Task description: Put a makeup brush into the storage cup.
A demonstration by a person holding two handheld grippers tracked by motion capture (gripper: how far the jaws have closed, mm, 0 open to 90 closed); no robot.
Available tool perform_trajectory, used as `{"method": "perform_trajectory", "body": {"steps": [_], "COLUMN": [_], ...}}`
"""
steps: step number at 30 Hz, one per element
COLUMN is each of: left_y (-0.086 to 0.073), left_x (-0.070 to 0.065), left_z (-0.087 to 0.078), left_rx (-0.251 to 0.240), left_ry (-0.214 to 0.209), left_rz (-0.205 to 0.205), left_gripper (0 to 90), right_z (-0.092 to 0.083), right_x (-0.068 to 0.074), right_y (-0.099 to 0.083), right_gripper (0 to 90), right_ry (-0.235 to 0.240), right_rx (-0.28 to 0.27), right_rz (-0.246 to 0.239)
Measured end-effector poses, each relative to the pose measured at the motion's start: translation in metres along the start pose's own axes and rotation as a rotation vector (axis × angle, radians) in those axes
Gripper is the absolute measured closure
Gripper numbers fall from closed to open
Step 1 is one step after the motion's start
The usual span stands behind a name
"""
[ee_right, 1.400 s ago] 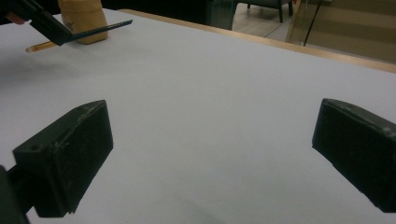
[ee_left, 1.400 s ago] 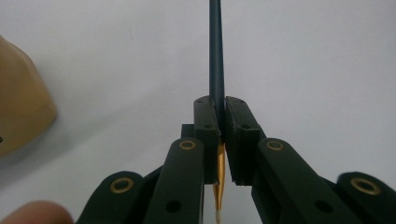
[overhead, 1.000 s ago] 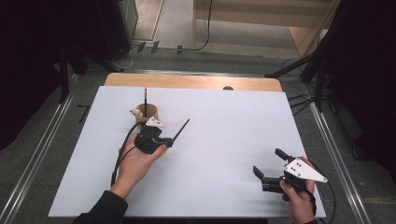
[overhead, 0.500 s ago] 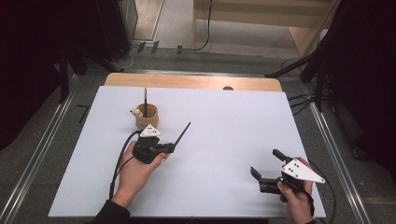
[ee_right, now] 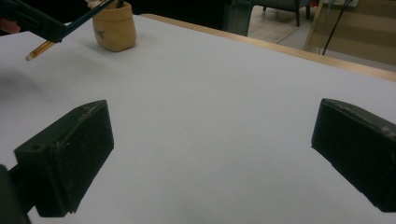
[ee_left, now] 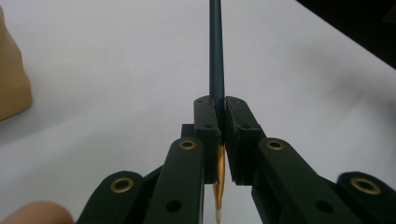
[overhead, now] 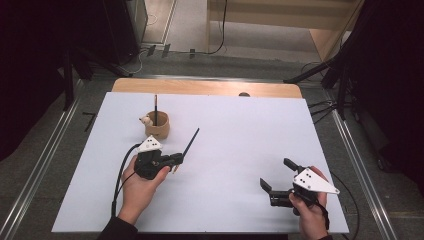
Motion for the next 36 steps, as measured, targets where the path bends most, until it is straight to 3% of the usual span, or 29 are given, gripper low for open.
{"method": "perform_trajectory", "body": {"steps": [6,12,17,23,28,36], "left_y": [0.003,0.004,0.005,0.006,0.006,0.008], "left_x": [0.000,-0.002,-0.005,-0.006,-0.007,-0.007], "left_z": [-0.004,-0.003,-0.002,-0.003,-0.001,0.000], "left_rx": [-0.044,-0.073,-0.087,-0.099,-0.103,-0.124], "left_ry": [-0.051,-0.060,-0.075,-0.085,-0.098,-0.108], "left_rz": [-0.004,0.006,0.020,0.028,0.039,0.039], "left_gripper": [84.9,84.9,84.9,84.9,84.9,85.0], "right_z": [0.003,0.011,0.020,0.031,0.040,0.053], "right_x": [0.015,0.025,0.041,0.060,0.075,0.089], "right_y": [0.012,0.022,0.034,0.048,0.052,0.062], "right_gripper": [0.0,0.2,0.5,0.4,0.0,0.0], "right_ry": [0.028,0.049,0.104,0.167,0.229,0.262], "right_rx": [-0.014,-0.024,-0.022,-0.038,-0.015,-0.007], "right_rz": [-0.023,-0.019,-0.028,-0.014,-0.005,0.039]}}
Point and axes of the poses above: each handheld gripper's, and its own axes: z roughly forward along the jaws, y roughly out of its top, x roughly to its left, the point moved 6 cm from there along z, roughly forward along the jaws, and after that the axes turned 9 degrees about -y, right-handed, at the moved point
